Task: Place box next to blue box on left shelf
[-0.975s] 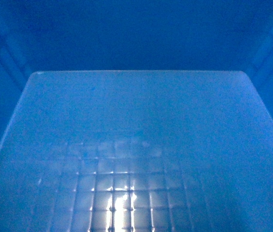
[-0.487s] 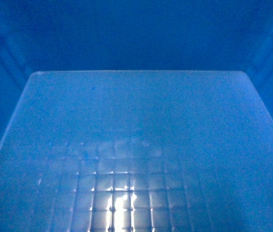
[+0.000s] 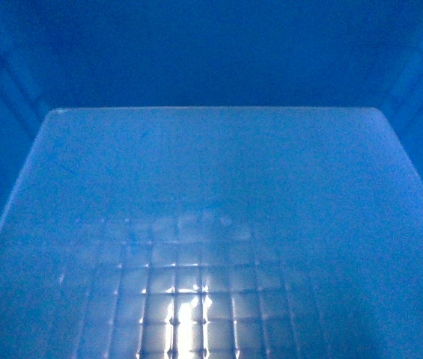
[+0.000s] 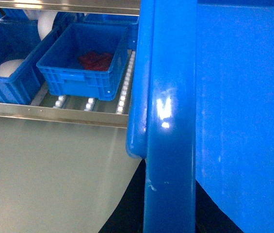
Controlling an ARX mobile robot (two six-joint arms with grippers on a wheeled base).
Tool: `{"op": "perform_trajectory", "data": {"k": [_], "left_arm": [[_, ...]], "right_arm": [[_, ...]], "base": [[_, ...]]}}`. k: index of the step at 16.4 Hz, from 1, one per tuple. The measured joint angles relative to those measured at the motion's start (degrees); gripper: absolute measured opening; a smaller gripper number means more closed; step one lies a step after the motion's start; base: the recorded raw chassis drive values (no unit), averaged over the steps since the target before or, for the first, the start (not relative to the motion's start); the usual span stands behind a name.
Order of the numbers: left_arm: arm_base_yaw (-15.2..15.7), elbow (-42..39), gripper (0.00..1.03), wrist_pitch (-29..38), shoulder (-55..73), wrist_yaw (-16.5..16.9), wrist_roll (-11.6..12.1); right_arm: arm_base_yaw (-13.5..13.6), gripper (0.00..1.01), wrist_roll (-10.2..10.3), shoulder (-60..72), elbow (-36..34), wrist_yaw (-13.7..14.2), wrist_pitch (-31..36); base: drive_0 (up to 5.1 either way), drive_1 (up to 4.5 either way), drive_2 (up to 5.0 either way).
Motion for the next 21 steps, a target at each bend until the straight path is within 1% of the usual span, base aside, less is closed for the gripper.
{"op": "perform_trajectory", "data": {"k": [21], "left_arm": [[-0.02, 0.02, 0.08, -0.24, 0.02, 0.02, -0.02]], "right_arm": [[0.00, 0.12, 0.00, 0.00, 0.00, 0.00, -0.24]], "base": [[0.0, 0.00, 0.0]]}}
